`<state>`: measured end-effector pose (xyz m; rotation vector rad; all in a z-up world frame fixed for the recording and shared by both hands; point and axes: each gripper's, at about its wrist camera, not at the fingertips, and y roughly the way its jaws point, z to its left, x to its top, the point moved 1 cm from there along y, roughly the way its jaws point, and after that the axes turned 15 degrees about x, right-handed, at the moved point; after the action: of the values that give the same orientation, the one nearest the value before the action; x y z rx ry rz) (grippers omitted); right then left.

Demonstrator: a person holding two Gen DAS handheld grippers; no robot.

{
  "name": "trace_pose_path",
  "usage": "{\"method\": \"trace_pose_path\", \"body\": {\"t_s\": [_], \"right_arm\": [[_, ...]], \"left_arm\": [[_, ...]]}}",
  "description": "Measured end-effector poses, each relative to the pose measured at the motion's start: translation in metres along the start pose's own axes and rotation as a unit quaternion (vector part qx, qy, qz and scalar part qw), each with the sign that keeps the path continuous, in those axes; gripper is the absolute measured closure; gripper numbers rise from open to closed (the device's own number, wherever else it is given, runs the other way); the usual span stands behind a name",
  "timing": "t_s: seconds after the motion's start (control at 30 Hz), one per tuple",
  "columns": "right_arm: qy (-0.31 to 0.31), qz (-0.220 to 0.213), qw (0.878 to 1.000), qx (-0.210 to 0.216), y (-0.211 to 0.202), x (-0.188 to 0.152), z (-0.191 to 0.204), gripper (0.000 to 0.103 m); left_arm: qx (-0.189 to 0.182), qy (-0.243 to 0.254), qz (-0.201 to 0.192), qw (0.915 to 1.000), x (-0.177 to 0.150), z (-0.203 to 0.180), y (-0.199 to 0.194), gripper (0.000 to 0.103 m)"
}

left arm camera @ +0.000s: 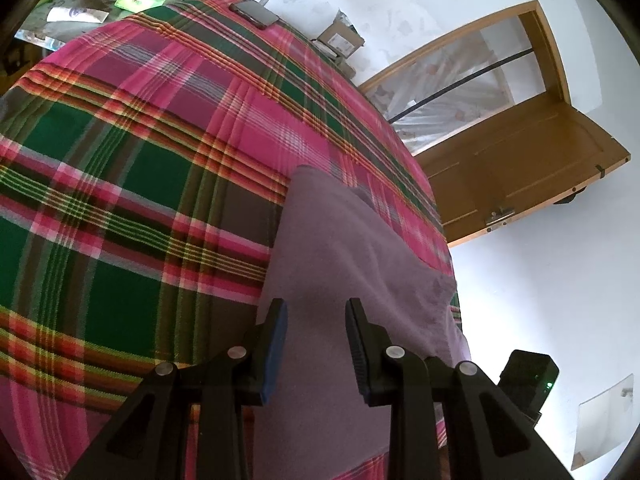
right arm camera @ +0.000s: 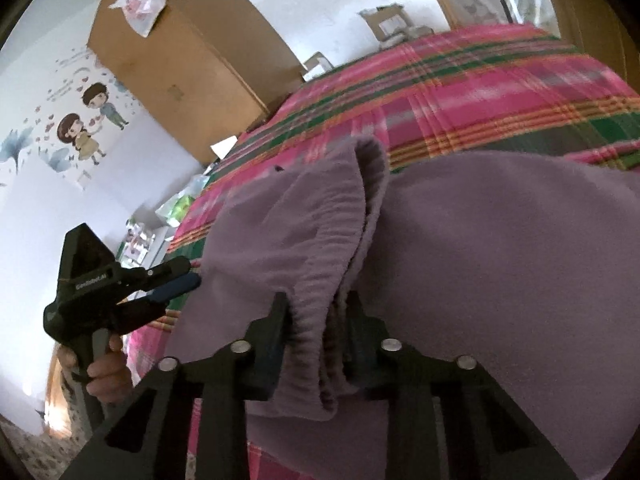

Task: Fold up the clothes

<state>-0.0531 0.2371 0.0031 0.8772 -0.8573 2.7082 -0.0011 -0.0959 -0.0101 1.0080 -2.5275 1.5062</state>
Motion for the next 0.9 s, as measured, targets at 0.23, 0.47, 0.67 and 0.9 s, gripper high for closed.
{"method": "trace_pose_path", "body": {"t_s": [0.23, 0.47, 0.67, 0.9], "right_arm": [[-0.004, -0.036, 0.999, 0.028, -0.026, -0.002, 0.018, 0.084], [0.006, -0.049, 0.999, -0.005, -0.04, -0.007, 0.01, 0.084], [0.007, -0.027, 0.999, -0.045, -0.027, -0.015, -0.002, 0.079], [0.007, -0.055, 0.998, -0.042, -0.042, 0.009, -0.008, 0.07]], "left_arm": [[-0.002, 0.0, -0.003, 1.0, 0.001, 0.0, -0.003, 0.072], [0.0, 0.008, 0.009, 0.9999, -0.002, -0.005, 0.004, 0.071], [0.011, 0.013, 0.019, 0.9997, -0.004, -0.009, 0.009, 0.071], [0.01, 0.019, 0.021, 0.9996, -0.004, -0.007, 0.012, 0.071]]}}
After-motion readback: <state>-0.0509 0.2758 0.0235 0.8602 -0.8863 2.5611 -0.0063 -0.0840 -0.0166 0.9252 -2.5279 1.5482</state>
